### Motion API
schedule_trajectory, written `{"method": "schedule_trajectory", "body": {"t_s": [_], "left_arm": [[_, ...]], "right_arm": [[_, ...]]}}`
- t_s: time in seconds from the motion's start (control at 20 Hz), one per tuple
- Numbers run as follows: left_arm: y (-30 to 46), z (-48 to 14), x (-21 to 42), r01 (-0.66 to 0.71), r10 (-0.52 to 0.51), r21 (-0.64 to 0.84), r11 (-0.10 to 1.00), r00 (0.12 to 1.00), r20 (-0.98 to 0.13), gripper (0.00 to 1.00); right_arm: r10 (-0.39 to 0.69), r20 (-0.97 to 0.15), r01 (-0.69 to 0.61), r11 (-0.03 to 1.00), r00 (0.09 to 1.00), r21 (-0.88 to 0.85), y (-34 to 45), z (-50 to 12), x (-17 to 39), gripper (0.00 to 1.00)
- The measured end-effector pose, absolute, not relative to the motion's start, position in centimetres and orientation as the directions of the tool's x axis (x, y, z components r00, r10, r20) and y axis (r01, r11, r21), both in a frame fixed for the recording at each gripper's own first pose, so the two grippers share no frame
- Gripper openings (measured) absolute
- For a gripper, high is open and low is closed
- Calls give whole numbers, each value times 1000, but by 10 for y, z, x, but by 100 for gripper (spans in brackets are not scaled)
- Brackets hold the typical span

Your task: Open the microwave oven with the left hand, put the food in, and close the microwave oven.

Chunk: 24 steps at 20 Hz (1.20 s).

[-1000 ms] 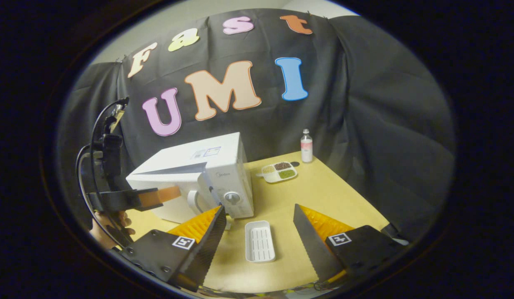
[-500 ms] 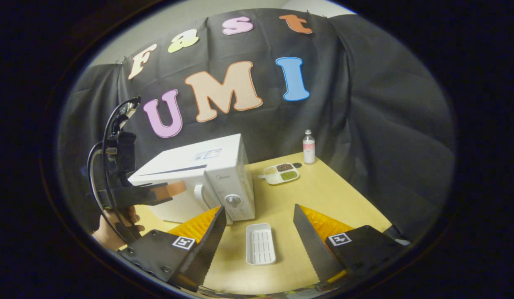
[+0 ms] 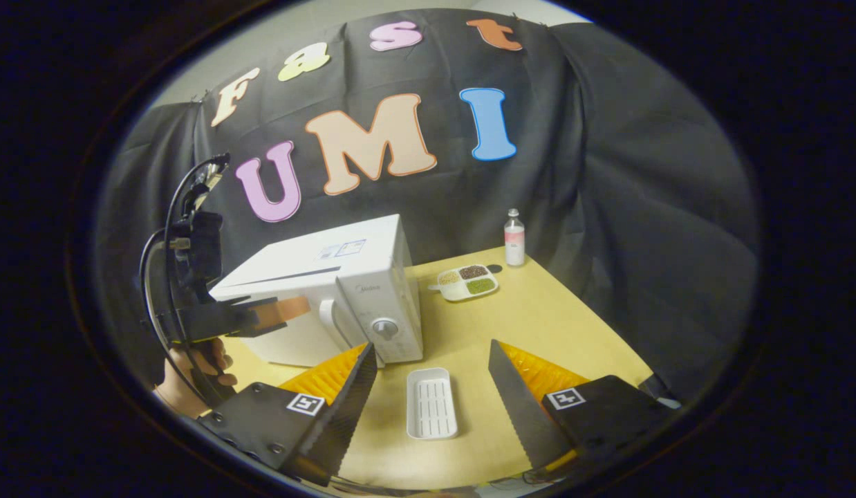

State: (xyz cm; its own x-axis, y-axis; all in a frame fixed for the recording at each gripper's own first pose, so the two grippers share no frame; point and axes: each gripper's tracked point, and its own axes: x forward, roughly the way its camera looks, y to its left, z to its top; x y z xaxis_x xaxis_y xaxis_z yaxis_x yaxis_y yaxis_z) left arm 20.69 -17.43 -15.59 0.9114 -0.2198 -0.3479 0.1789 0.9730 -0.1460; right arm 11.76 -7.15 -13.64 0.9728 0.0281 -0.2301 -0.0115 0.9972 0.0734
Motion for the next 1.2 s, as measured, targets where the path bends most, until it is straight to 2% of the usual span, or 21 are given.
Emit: {"method": "schedule_trajectory", "body": {"t_s": [0.15, 0.2, 0.3, 0.35, 0.4, 0.45, 0.55, 0.6, 0.65, 0.95, 1.0, 1.2], "left_arm": [[-174, -154, 209, 175, -223, -167, 970, 915, -337, 0], [-174, -154, 209, 174, -221, -167, 971, 916, -335, 0], [-174, -155, 210, 174, -219, -158, 972, 915, -337, 0], [-175, -156, 210, 178, -223, -157, 971, 913, -343, 0], [-176, -157, 209, 179, -225, -160, 971, 912, -343, 0], [-177, -157, 210, 180, -228, -166, 970, 911, -343, 0], [-178, -157, 211, 188, -235, -165, 968, 910, -341, 0], [-179, -158, 211, 195, -242, -167, 966, 909, -339, 0], [-180, -158, 211, 202, -250, -171, 964, 907, -338, 0], [-191, -157, 217, 241, -279, -155, 958, 905, -321, 1], [-191, -157, 218, 247, -280, -141, 959, 905, -321, 0], [-185, -144, 216, 245, -253, -66, 967, 923, -291, 1]], "right_arm": [[20, -220, -1, 996, 975, 86, -74, -134, 119, 100], [14, -219, 6, 996, 976, 89, -77, -134, 119, 92], [7, -216, 14, 995, 976, 95, -80, -133, 119, 92], [5, -216, 17, 995, 976, 97, -80, -133, 120, 100], [-1, -218, 22, 995, 976, 97, -82, -134, 119, 100], [-5, -218, 27, 995, 976, 98, -84, -134, 119, 92], [-15, -209, 36, 994, 978, 100, -87, -132, 117, 92], [-17, -205, 38, 994, 979, 99, -88, -130, 115, 100], [-14, -202, 35, 994, 979, 101, -87, -130, 114, 100], [3, -183, 9, 998, 983, 67, -81, -123, 103, 100], [4, -181, 7, 998, 984, 63, -81, -122, 101, 92], [7, -183, 5, 998, 983, 65, -82, -123, 96, 92]]}}
